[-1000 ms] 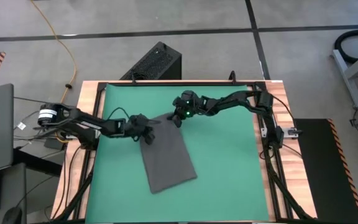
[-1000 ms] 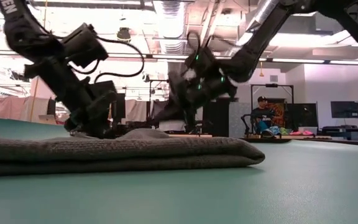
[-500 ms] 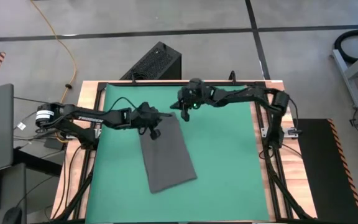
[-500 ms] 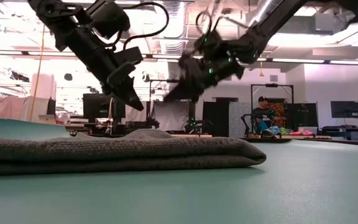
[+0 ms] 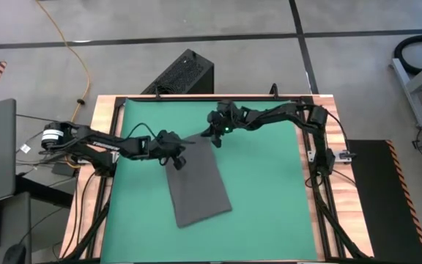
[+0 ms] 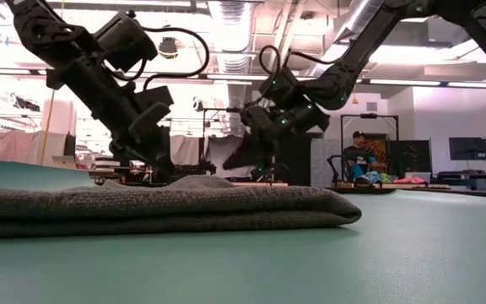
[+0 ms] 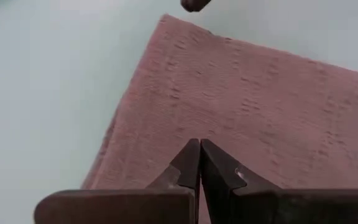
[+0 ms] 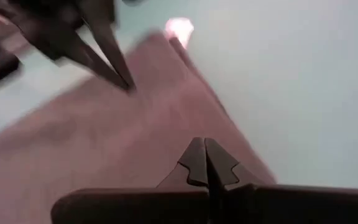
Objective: Roll towel
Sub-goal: Roll the gray towel
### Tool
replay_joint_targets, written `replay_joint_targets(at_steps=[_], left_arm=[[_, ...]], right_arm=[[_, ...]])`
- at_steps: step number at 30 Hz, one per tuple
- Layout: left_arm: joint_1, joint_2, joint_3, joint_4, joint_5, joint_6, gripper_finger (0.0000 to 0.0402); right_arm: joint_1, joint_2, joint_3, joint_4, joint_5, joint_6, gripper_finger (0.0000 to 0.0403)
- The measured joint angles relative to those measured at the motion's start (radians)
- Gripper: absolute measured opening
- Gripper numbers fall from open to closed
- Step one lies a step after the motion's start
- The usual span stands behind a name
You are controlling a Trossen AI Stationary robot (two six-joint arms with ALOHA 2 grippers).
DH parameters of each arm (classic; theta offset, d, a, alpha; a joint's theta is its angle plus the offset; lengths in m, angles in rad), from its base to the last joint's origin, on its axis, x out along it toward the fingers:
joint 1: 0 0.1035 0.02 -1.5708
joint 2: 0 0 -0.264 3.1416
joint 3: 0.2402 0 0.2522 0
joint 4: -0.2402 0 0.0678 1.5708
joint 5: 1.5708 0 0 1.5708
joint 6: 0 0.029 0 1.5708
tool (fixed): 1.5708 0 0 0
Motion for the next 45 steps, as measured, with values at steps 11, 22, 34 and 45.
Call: replay_joint_targets(at_steps=[11,22,34,45], left_arm=[[0.009,0.000,-0.035,-0.001,0.002,0.090,0.0000],[0.148,0.088,-0.035,0.128,0.186,0.258,0.0000],[0.173,0.412,0.169,0.256,0.365,0.369,0.0000],[0.181,0.470,0.408,0.123,0.369,0.309,0.0000]], right_arm=[[-0.071,-0.226,-0.187,-0.019,0.061,-0.092,0.0001],[-0.056,-0.389,-0.170,-0.140,-0.018,-0.114,0.0007],[-0.141,-0.655,-0.172,-0.406,0.011,-0.149,0.0010],[-0.075,-0.698,-0.450,-0.061,0.005,-0.016,0.0009]])
